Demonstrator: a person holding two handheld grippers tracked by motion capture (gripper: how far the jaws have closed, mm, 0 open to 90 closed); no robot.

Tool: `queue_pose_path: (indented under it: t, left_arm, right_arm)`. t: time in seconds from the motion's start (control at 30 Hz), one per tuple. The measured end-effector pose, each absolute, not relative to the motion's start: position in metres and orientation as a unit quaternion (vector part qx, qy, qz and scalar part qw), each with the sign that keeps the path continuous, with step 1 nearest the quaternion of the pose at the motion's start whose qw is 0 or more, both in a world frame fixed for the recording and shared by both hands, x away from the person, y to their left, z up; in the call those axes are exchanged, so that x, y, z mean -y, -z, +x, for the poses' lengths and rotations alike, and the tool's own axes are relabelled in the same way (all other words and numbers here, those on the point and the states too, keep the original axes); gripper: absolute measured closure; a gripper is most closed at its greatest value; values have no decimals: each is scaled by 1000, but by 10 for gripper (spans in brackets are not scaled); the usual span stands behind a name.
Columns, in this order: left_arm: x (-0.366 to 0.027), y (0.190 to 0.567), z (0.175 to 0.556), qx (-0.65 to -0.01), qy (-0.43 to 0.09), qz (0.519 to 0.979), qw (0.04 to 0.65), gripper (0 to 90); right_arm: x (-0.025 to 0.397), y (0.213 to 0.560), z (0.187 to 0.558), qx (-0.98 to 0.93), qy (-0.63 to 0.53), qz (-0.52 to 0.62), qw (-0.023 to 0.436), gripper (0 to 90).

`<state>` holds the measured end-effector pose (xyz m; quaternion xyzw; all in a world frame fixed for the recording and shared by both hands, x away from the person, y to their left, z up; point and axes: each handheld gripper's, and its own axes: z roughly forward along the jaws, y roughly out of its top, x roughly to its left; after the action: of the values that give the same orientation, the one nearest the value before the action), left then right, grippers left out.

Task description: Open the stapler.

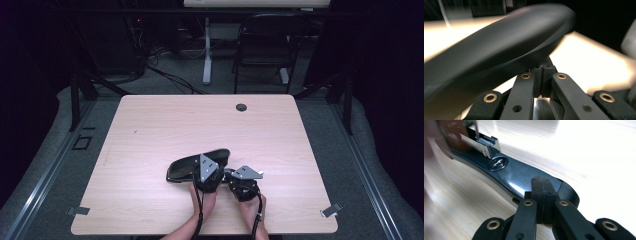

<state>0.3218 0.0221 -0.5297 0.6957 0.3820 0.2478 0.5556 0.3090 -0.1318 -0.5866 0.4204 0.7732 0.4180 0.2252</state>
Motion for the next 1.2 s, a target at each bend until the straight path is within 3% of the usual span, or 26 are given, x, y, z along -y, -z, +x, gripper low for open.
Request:
queue_pose_path:
  t: [0.33,1.2]
  left_arm:
    - [-31,529,321,-387,-227,710,542,900]
    - [-66,496,322,-387,-244,711,533,900]
  right_arm:
    - [132,587,310,-771,-424,422,220,900]
    - [133,587,310,-765,-429,429,216,900]
